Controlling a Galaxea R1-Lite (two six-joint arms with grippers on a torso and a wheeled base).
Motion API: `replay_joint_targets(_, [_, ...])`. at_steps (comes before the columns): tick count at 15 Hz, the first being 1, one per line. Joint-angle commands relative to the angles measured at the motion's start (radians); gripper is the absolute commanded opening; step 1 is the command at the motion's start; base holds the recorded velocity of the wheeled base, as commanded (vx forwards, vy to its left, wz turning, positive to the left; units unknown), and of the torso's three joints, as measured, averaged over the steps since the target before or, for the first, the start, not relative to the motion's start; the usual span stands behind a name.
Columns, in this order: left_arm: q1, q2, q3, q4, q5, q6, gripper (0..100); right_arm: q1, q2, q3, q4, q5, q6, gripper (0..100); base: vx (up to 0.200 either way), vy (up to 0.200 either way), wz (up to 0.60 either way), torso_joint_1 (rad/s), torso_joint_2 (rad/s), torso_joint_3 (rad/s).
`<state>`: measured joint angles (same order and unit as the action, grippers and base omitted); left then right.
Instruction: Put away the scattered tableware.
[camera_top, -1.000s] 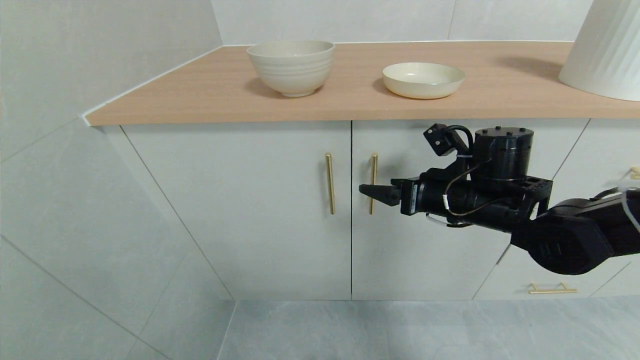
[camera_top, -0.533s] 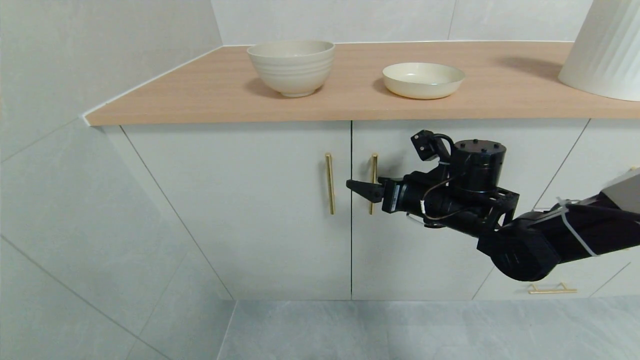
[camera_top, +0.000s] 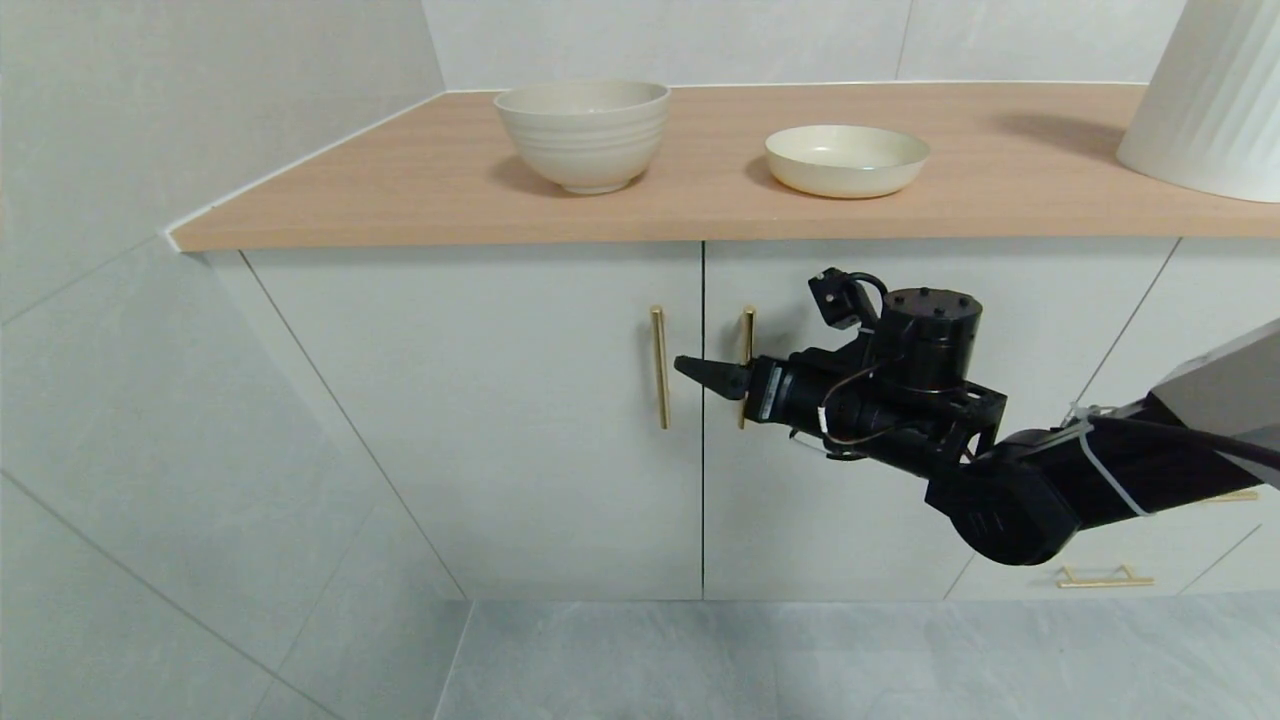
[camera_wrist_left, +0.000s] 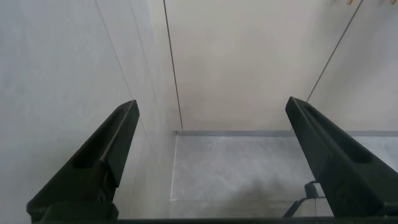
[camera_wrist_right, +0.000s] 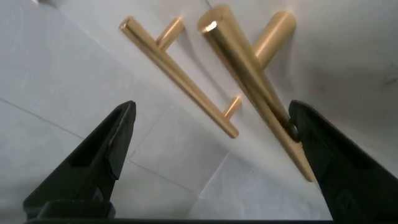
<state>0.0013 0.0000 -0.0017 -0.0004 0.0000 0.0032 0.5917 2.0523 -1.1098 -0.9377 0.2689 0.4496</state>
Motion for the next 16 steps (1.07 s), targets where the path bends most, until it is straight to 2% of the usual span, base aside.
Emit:
replay_joint_targets(1, [0.0, 0.002, 0.0, 0.0, 0.0, 0.0, 100, 0.019, -0.014, 0.011, 0.0, 0.003, 0.001, 100, 0.0, 0.0, 0.0, 0.0, 0.0, 0.0])
replay_joint_targets(4, [0.0, 0.002, 0.0, 0.0, 0.0, 0.0, 100, 0.043, -0.038, 0.031, 0.0, 0.003, 0.008, 100, 0.0, 0.0, 0.0, 0.0, 0.0, 0.0])
replay_joint_targets(7, [0.0, 0.002, 0.0, 0.0, 0.0, 0.0, 100, 0.076, -0.097, 0.108, 0.0, 0.003, 0.008, 100, 0.0, 0.0, 0.0, 0.0, 0.0, 0.0])
replay_joint_targets(15, [0.0, 0.002, 0.0, 0.0, 0.0, 0.0, 100, 0.166, -0.322, 0.406, -0.013, 0.004, 0.006, 100, 0.0, 0.0, 0.0, 0.0, 0.0, 0.0])
replay_joint_targets(16, [0.0, 0.0, 0.0, 0.0, 0.0, 0.012, 100, 0.177, -0.359, 0.462, -0.039, 0.004, 0.008, 100, 0.0, 0.0, 0.0, 0.0, 0.0, 0.0])
